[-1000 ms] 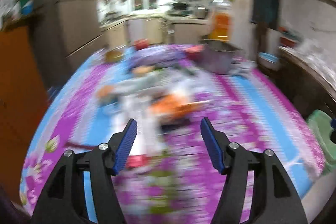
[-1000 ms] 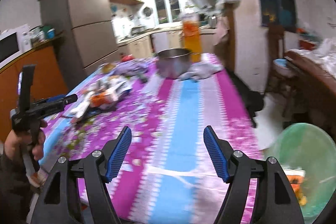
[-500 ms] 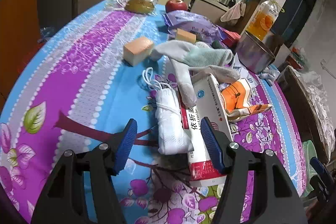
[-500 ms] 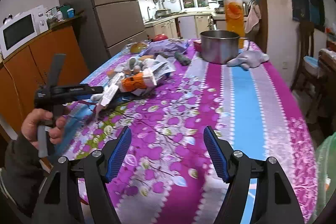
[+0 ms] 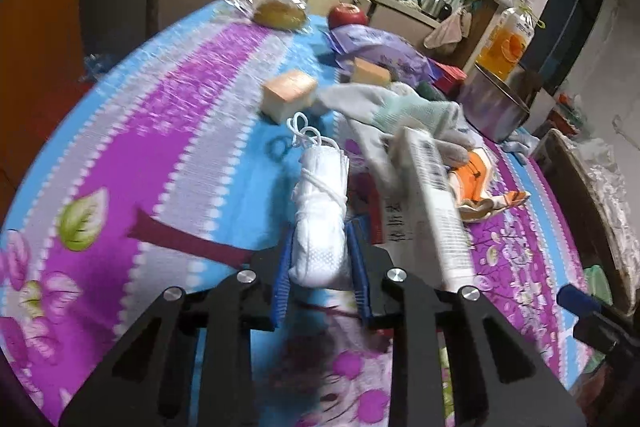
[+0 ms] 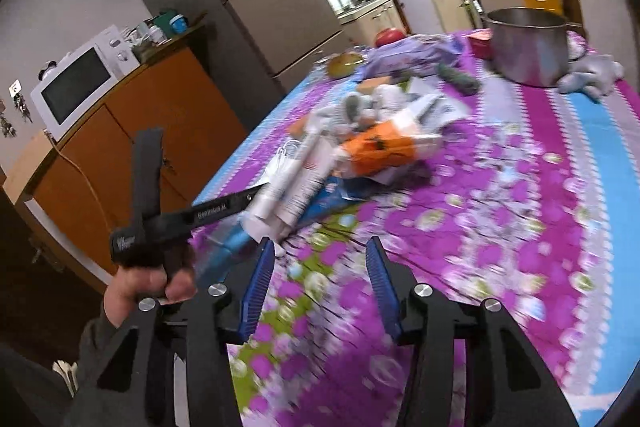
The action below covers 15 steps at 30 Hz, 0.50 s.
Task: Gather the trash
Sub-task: 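Grasp the white medicine box with the right gripper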
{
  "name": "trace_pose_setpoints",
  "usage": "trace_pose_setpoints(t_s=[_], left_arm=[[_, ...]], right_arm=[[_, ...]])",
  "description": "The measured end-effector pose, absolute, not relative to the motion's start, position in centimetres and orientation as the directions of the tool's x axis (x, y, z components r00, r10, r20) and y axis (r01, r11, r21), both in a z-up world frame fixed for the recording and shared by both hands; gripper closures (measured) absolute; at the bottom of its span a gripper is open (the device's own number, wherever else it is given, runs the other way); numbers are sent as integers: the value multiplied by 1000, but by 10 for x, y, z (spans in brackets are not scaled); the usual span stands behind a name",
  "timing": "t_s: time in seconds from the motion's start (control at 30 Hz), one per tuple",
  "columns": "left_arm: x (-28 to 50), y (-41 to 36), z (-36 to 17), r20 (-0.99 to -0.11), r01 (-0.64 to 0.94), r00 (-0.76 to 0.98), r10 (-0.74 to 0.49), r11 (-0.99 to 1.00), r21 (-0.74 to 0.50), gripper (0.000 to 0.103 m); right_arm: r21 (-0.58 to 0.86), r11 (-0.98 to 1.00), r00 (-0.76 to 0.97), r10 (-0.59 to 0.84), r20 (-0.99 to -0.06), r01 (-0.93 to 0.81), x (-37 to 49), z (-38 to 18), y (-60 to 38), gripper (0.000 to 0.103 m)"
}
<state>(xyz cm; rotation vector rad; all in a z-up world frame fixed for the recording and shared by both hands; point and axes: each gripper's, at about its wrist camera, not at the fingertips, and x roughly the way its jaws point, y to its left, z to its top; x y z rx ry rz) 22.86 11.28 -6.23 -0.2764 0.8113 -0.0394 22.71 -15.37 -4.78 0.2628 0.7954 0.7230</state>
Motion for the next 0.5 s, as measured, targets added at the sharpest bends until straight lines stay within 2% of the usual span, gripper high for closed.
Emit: trace_pose_setpoints(t_s=[0.13, 0.4, 0.5], left_arm=[[220, 124, -61, -703, -85, 701, -120, 964, -250, 78], [219, 124, -65, -698, -71, 704, -127, 966, -248, 78], [219, 121, -66, -696, -64, 707, -125, 969, -239, 78]], right_arm=[[467, 717, 452, 692, -563, -517, 238, -43, -119, 53], [419, 782, 451, 613, -648, -461, 280, -51, -71, 54], [407, 803, 454, 586, -671, -436, 297, -58, -59, 56]])
